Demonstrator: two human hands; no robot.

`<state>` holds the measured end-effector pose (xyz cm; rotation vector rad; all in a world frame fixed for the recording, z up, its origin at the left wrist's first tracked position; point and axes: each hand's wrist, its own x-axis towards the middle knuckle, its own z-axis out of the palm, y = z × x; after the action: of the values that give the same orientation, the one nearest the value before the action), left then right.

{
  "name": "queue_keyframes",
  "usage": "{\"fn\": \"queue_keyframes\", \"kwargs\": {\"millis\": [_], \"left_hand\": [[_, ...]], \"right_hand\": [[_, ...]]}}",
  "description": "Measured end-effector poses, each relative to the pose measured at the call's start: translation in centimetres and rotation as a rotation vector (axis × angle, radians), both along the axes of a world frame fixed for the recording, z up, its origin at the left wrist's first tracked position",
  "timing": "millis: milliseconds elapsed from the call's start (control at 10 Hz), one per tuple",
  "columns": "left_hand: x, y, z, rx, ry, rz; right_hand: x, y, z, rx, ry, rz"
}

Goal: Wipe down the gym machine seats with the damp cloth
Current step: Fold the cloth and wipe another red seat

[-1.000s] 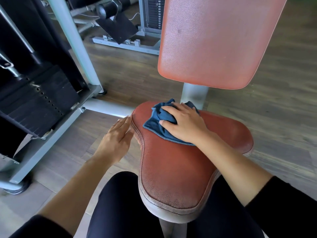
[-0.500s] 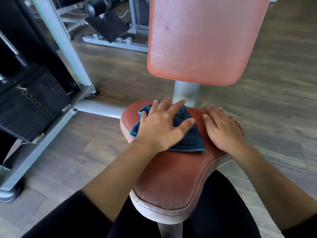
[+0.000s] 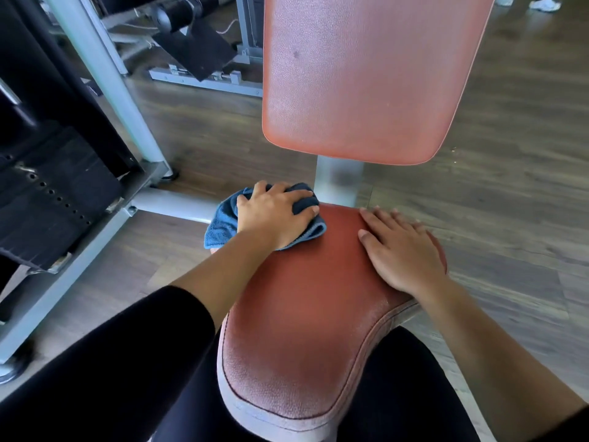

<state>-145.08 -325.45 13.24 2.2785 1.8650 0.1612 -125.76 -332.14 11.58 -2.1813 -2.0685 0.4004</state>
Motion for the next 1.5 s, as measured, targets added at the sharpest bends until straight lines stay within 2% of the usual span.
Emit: {"fn": "queue_keyframes", "kwargs": {"millis": [100, 200, 300, 400, 500, 600, 700, 800, 900, 1000, 1100, 1200, 1300, 1400, 1500], "left_hand": [[-0.5, -1.6, -0.2, 0.05, -0.044, -0.081], [-3.3, -4.0, -0.9, 0.16, -0.208, -0.249], [-5.9, -3.0, -1.7, 0.222, -0.296, -0.279], [-5.3, -0.8, -1.5, 0.177, -0.244, -0.089], [-3.2, -0.1, -1.0, 0.072, -0.099, 0.024], [-3.3, -2.6, -1.0, 0.124, -0.143, -0.14], [-5.9, -4.3, -1.0, 0.2, -0.298, -0.385], [-7.6, -2.3, -1.3, 0.218, -0.295, -0.366], [-5.5, 0.0, -1.0, 0.107, -0.192, -0.095], [-1.8, -0.2, -0.8, 0.088, -0.03, -0.102], [-1.7, -2.3, -0.9, 0.118, -0.102, -0.307], [-4.4, -2.8, -0.8, 0.14, -0.251, -0.459], [-5.5, -0.8, -1.3, 0.233, -0.241, -0.313], [-2.9, 1.0, -1.0, 0.102, -0.104, -0.06], [0.2, 0.7, -0.7, 0.07, -0.051, -0.134]], "right_hand": [[-0.1, 0.1, -0.1, 0.009, -0.036, 0.006], [-0.1, 0.3, -0.3, 0.009, -0.042, 0.008], [0.0, 0.4, -0.4, 0.01, -0.037, 0.01], [-0.1, 0.3, -0.5, 0.012, -0.035, 0.009], [-0.1, 0.3, -0.4, 0.018, -0.044, 0.007], [-0.1, 0.3, -0.3, 0.004, -0.031, 0.005], [0.0, 0.2, -0.3, 0.002, -0.028, 0.005], [-0.1, 0.3, -0.3, -0.002, -0.026, 0.0], [-0.3, 0.2, -0.2, -0.001, -0.023, -0.003], [-0.2, 0.1, -0.1, 0.009, -0.023, -0.003], [-0.1, 0.1, 0.0, 0.009, -0.013, 0.003], [-0.1, 0.1, 0.0, 0.007, -0.003, 0.006], [-0.2, 0.0, 0.0, 0.008, 0.006, 0.001], [-0.2, 0.1, -0.1, 0.012, 0.0, -0.004], [-0.1, 0.1, 0.0, 0.005, 0.0, -0.004]]}}
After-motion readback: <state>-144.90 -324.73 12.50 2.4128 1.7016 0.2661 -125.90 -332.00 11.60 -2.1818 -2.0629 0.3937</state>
